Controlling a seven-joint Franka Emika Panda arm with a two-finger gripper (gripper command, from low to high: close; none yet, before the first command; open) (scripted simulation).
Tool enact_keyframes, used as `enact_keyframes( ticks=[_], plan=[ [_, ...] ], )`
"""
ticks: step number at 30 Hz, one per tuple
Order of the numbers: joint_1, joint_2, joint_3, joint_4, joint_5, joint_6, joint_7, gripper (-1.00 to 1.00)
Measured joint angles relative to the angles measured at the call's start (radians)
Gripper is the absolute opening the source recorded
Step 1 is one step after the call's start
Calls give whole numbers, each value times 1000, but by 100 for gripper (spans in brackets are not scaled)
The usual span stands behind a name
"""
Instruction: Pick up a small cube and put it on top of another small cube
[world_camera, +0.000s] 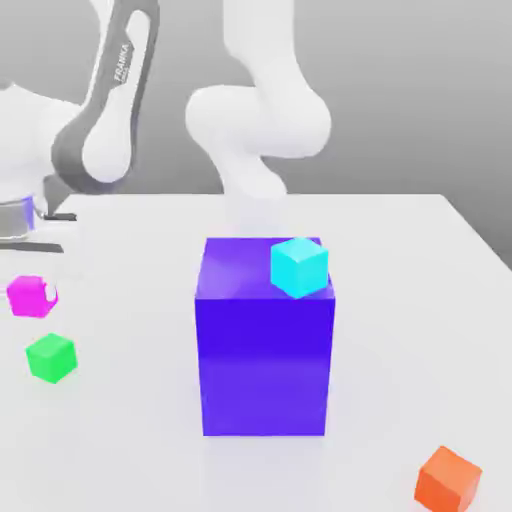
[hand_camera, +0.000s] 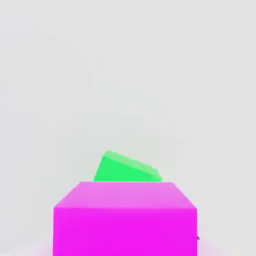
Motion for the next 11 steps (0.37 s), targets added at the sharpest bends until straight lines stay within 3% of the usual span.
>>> enact_keyframes(
  ticks=[7, 8, 11],
  plan=[
    [-39, 163, 85, 7, 230, 133, -166, -100],
    [-52, 184, 104, 8, 259, 149, -187, 100],
    [-52, 184, 104, 8, 259, 149, -187, 100]
  ],
)
